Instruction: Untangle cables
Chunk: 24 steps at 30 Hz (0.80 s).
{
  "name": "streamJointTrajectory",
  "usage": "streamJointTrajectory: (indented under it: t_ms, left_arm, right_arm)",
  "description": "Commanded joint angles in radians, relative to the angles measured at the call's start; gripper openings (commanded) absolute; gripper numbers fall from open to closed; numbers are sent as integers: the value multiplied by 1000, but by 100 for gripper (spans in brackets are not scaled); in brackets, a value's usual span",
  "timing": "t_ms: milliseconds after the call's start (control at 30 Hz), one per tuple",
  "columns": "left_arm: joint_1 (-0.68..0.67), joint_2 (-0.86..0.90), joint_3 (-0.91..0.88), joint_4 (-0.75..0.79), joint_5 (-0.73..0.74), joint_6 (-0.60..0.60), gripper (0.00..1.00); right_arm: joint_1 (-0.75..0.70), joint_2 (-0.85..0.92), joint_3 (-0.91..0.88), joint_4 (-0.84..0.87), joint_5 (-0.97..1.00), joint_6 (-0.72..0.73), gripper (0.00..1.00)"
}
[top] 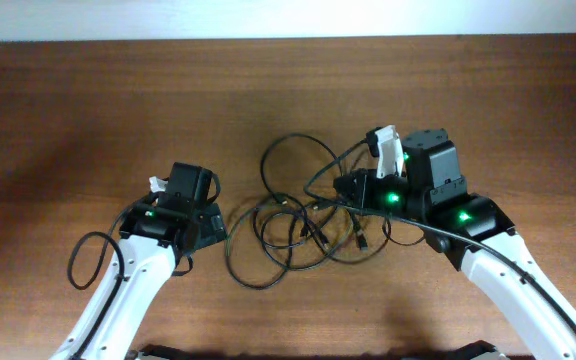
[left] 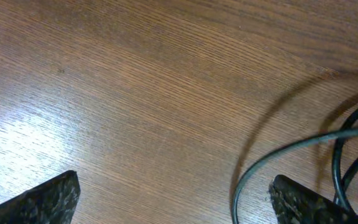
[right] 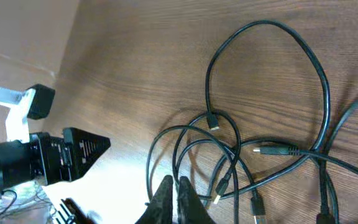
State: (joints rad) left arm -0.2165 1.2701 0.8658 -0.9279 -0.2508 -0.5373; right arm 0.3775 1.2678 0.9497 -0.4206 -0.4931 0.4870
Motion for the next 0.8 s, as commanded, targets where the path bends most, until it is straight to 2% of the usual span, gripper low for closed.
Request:
streamJointTrajectory:
  t_ms: [0, 233, 267, 300, 333, 433, 500, 567, 633, 667, 700, 733, 767]
  left_arm:
    - [3, 5, -1, -1, 3, 16, 99]
    - [3, 5, -1, -1, 3, 16, 99]
    - [3, 5, -1, -1, 3, 16, 99]
    - [3, 5, -1, -1, 3, 16, 99]
    - [3, 5, -1, -1, 3, 16, 99]
    - [3, 5, -1, -1, 3, 16, 99]
    - [3, 5, -1, -1, 3, 16, 99]
    - [3, 5, -1, -1, 3, 16, 99]
    - [3, 5, -1, -1, 3, 16, 99]
    - [3, 5, -1, -1, 3, 16, 99]
    - [3, 5, -1, -1, 3, 16, 99]
    - [3, 5, -1, -1, 3, 16, 99]
    - [3, 5, -1, -1, 3, 16, 99]
  right_arm:
    - [-5, -3, 0, -2, 14, -10, 4]
    - [-6, -14, 1, 100, -49, -7, 4]
    - [-7, -13, 1, 55, 27, 0, 22]
    - [-11, -13, 1, -58, 219, 74, 65]
    - [-36, -13, 1, -183, 416, 156, 84]
    - [-118, -4, 0, -282, 526, 158, 92]
    - [-189, 61, 0, -305, 546, 147, 95]
    - [-195, 161, 0, -277, 501, 94, 95]
    - [-195, 283, 0, -206, 422, 85, 86]
    - [-195, 342, 0, -163, 392, 85, 69]
    - [-195, 384, 0, -136, 369, 86, 33]
    - [-195, 407, 0, -122, 357, 86, 4]
    - [-195, 401, 0, -122, 355, 86, 4]
